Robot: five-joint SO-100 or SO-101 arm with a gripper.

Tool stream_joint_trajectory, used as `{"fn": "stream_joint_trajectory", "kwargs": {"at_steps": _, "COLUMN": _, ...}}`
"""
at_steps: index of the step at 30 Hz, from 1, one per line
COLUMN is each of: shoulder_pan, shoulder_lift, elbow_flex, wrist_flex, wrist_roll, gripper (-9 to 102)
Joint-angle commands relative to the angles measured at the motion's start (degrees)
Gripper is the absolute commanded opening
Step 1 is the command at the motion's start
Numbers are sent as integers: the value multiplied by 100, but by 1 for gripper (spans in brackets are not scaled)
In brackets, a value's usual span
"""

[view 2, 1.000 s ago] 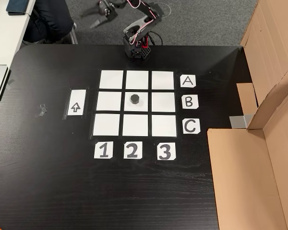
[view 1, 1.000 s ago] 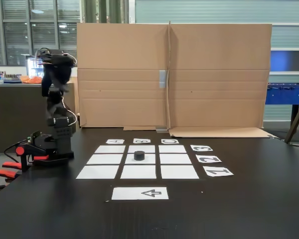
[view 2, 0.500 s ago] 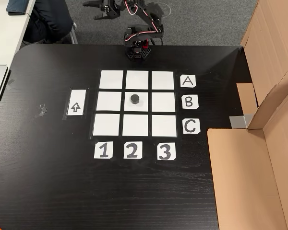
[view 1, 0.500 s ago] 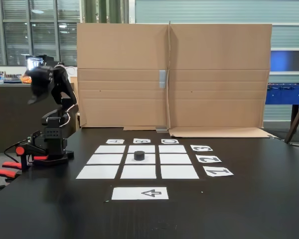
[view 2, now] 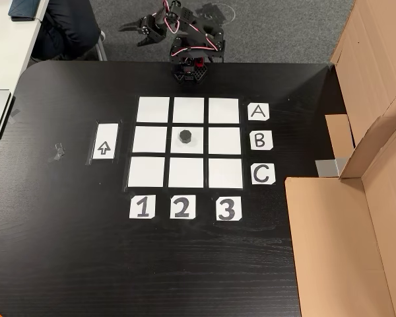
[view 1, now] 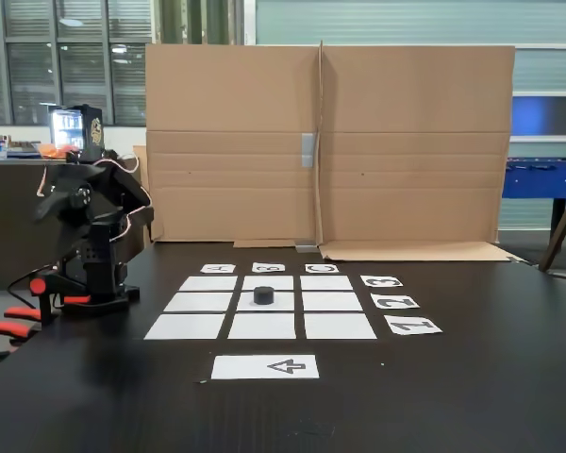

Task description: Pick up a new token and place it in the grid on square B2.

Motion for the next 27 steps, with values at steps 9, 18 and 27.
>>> {"fn": "stream_joint_trajectory", "kwargs": {"at_steps": 9, "shoulder_pan": -18, "shoulder_lift": 606, "elbow_flex": 650, "wrist_flex": -114, "wrist_roll": 79, "gripper": 22}}
{"fn": "stream_joint_trajectory", "kwargs": {"at_steps": 18, "shoulder_pan": -132, "shoulder_lift": 861, "elbow_flex": 888, "wrist_flex": -123, "wrist_roll": 79, "gripper": 11}}
{"fn": "stream_joint_trajectory", "kwargs": {"at_steps": 27, "shoulder_pan": -141, "shoulder_lift": 1187, "elbow_flex": 1178, "wrist_flex": -114, "wrist_roll": 79, "gripper": 3}}
